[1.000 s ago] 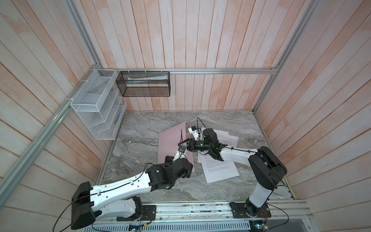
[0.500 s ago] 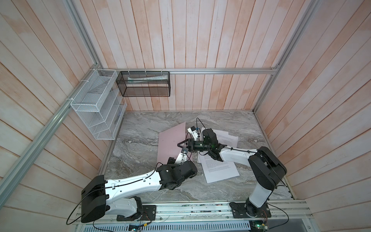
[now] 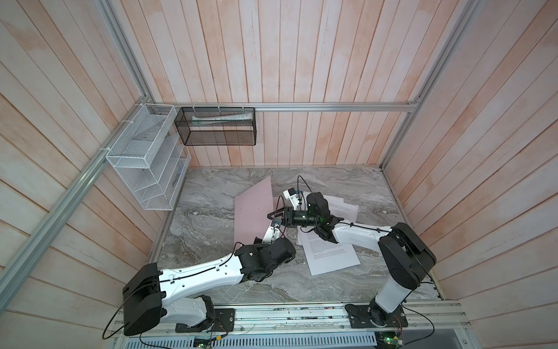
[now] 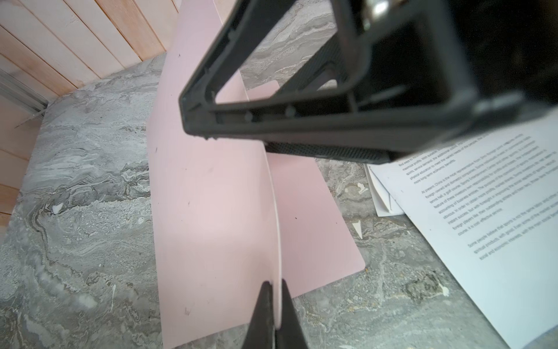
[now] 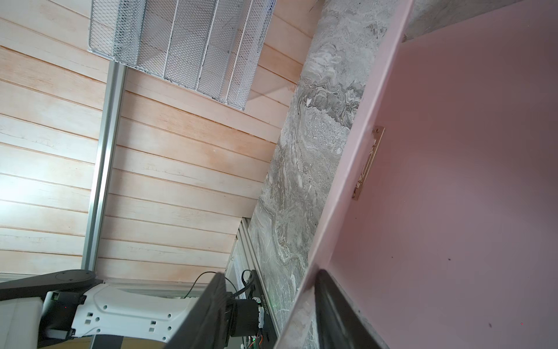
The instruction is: Put the files into the folder
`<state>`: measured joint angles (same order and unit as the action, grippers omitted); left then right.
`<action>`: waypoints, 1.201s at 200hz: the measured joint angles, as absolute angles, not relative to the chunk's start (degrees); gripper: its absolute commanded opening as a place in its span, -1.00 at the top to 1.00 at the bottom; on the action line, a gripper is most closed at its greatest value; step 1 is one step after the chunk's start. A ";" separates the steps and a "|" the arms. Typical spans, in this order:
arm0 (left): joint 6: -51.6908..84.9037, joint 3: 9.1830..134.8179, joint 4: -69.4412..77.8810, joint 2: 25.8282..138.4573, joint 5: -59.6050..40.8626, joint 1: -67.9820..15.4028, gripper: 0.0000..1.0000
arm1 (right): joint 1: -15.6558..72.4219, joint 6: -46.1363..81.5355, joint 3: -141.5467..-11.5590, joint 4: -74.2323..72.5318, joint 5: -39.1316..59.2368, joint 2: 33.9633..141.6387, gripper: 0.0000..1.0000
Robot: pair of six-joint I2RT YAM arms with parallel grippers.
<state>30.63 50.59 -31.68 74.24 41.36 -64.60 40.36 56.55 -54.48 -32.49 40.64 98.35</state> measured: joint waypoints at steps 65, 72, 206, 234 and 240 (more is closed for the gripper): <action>30.59 49.60 -31.00 67.70 39.44 -64.51 1.00 | 40.16 57.14 -54.48 -34.13 42.30 98.35 0.03; 30.61 49.04 -30.59 66.06 38.98 -64.51 1.00 | 40.01 57.25 -54.43 -34.48 42.37 98.35 0.03; 42.74 35.83 -27.88 32.01 34.48 -62.78 1.00 | 37.32 52.40 -55.61 -28.60 38.63 96.88 0.03; 43.07 35.81 -27.18 34.09 34.13 -62.78 1.00 | 36.95 51.66 -55.44 -27.75 37.78 96.86 0.02; 42.85 35.81 -26.89 34.96 33.87 -62.78 1.00 | 36.84 51.51 -55.35 -27.70 37.63 96.86 0.03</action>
